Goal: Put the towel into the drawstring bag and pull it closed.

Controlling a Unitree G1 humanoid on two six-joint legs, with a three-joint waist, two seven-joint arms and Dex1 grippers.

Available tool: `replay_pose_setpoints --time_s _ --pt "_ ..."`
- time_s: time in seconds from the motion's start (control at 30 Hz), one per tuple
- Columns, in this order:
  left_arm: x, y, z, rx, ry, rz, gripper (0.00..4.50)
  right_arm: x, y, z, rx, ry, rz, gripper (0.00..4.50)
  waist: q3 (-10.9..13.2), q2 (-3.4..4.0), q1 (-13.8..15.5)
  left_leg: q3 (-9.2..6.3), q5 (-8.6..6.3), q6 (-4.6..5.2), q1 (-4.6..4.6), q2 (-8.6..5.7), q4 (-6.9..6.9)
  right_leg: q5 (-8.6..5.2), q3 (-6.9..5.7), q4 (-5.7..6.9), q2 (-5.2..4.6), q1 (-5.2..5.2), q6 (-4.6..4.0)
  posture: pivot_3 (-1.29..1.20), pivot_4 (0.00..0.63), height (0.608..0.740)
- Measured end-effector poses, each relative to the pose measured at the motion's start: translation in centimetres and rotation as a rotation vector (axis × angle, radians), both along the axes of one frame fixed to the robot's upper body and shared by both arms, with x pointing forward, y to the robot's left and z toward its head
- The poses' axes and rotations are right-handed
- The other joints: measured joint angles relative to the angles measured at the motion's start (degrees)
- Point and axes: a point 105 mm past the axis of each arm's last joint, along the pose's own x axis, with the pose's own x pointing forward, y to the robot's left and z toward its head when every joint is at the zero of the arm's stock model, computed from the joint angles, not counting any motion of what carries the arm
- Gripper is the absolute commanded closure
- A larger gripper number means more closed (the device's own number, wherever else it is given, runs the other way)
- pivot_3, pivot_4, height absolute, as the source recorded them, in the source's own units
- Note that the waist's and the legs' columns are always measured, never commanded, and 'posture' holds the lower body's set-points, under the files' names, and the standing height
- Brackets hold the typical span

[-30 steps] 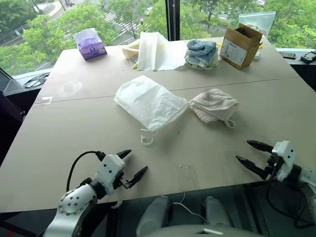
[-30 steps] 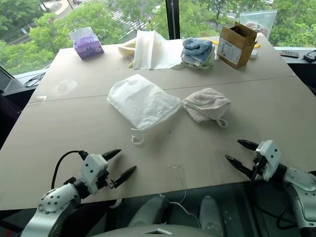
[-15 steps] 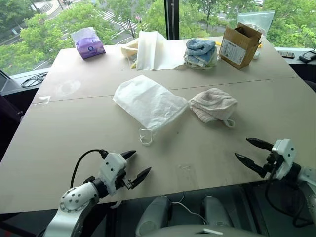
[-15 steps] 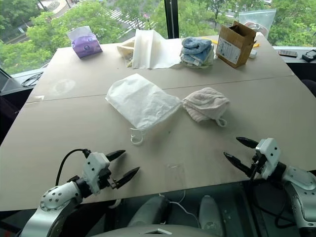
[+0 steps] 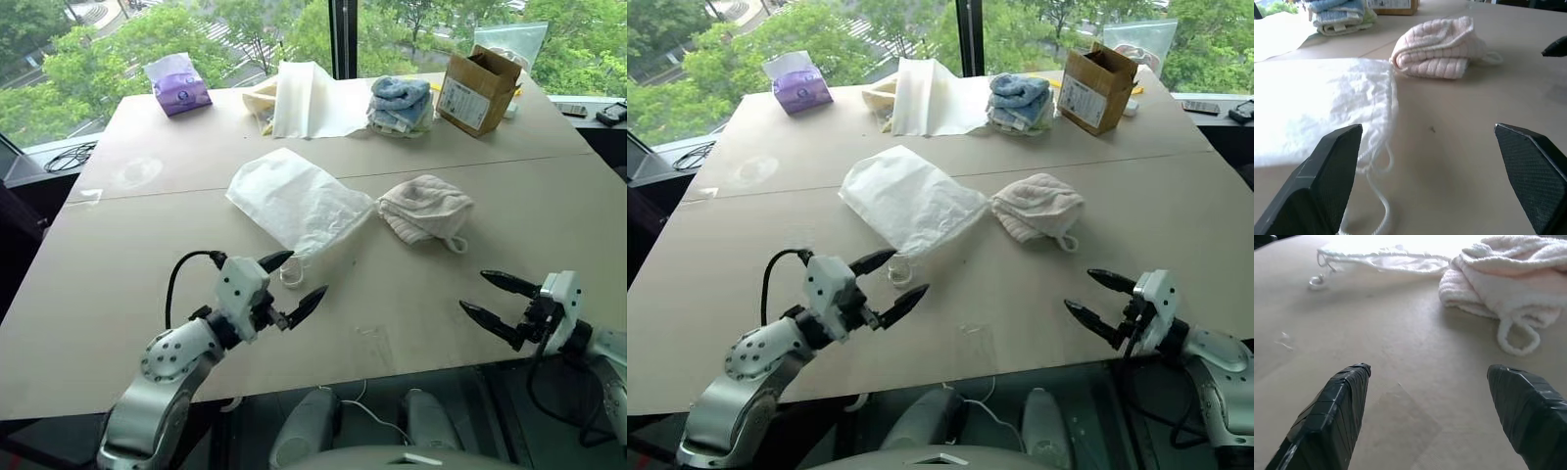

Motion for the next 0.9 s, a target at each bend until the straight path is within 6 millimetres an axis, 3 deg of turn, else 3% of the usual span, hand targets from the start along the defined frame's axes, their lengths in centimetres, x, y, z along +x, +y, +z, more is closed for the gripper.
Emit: replay_pose_setpoints --time_s 0.13,0.3,0.53,0.9 --pt "1.5 -1.9 0.9 0.047 -0.063 0.013 0.04 -0.2 0.9 1.2 0.048 -0.047 0.028 0.42 0.01 -0.02 -0.16 0.05 0.06 -0.10 0.01 -0.04 0.02 0.00 0.09 -0.01 0.00 -0.01 0.01 0.00 0.150 0.740" --pt "3.5 -3.3 -1.0 0.143 -0.058 0.124 0.04 -0.6 1.9 2.9 0.082 -0.118 0.054 0.42 0.07 -0.11 -0.05 0.02 0.06 -0.11 -0.02 -0.04 0.01 0.00 0.07 0.00 0.01 -0.04 0.01 0.00 0.150 0.740" --pt "5.5 -3.8 -1.1 0.229 -0.139 0.269 0.04 -1.1 1.8 3.0 0.083 -0.120 0.032 0.42 0.17 -0.28 0.11 -0.01 0.07 -0.11 -0.03 -0.08 0.05 0.01 0.04 0.00 -0.01 -0.03 0.02 0.00 0.150 0.740" --pt "6.7 -3.9 -2.5 0.418 -0.248 0.389 0.04 -1.3 1.4 3.1 0.077 -0.098 0.020 0.42 0.20 -0.33 0.07 -0.01 0.07 -0.11 -0.03 -0.09 0.06 0.01 0.04 0.02 -0.01 -0.04 0.02 0.00 0.150 0.740"
